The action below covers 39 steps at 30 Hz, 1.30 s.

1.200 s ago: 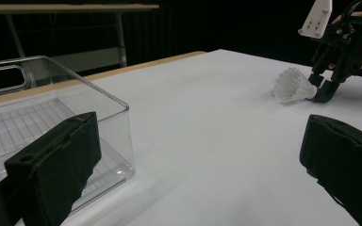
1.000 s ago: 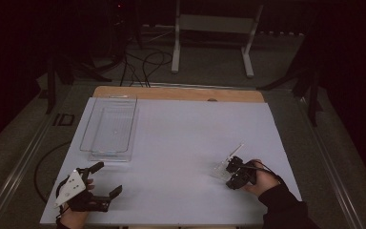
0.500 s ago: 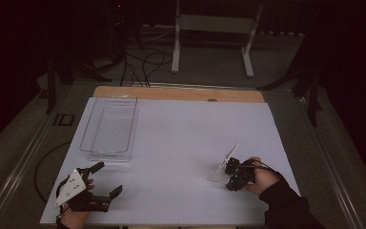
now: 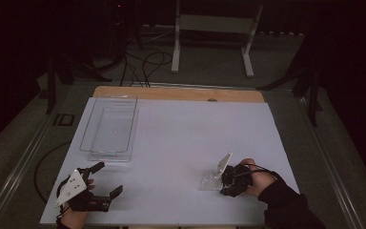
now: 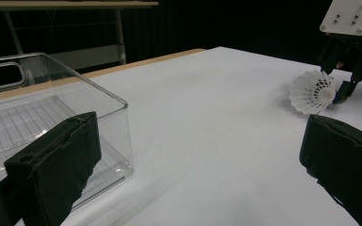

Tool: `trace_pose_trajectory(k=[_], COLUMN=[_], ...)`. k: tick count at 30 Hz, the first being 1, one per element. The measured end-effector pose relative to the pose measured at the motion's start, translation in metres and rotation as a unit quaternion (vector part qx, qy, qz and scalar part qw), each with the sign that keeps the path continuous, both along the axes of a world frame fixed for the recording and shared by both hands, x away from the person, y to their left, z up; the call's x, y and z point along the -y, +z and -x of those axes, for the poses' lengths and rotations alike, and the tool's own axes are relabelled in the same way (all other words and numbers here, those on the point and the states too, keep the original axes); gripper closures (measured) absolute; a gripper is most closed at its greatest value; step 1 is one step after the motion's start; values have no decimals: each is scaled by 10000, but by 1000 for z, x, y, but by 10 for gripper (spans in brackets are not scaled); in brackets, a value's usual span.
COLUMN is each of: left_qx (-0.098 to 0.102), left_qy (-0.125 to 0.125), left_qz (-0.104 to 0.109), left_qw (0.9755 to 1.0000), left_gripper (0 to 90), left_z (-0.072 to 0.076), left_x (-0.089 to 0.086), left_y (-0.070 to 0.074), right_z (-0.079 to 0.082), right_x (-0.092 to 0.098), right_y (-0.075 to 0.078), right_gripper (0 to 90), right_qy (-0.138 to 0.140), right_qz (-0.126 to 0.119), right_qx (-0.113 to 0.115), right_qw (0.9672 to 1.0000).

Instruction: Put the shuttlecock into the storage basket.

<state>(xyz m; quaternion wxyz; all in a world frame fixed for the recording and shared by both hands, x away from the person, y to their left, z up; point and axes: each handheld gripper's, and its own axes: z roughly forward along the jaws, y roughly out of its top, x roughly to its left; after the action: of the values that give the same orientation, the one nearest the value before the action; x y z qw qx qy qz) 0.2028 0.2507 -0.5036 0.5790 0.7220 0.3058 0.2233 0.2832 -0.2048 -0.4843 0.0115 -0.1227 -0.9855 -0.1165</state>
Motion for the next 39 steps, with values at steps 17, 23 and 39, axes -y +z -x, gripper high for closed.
trace_pose_trajectory(k=[17,23,39], left_qx=[-303,-515,-879], left_qy=[-135,-303,-563], left_qz=[-122,-151,-780], left_qw=[9994,9981,9915], left_gripper=[2,2,2], left_z=[-4,-7,-21], left_x=[7,12,30], left_y=[-1,1,38], right_z=[0,1,4], right_x=[-5,-7,-2], right_y=[4,8,22], right_gripper=[657,657,657], right_qy=[-68,48,39], right_qz=[-427,-571,-710], right_qx=[-227,-159,-135], right_qw=[9988,9982,9974])
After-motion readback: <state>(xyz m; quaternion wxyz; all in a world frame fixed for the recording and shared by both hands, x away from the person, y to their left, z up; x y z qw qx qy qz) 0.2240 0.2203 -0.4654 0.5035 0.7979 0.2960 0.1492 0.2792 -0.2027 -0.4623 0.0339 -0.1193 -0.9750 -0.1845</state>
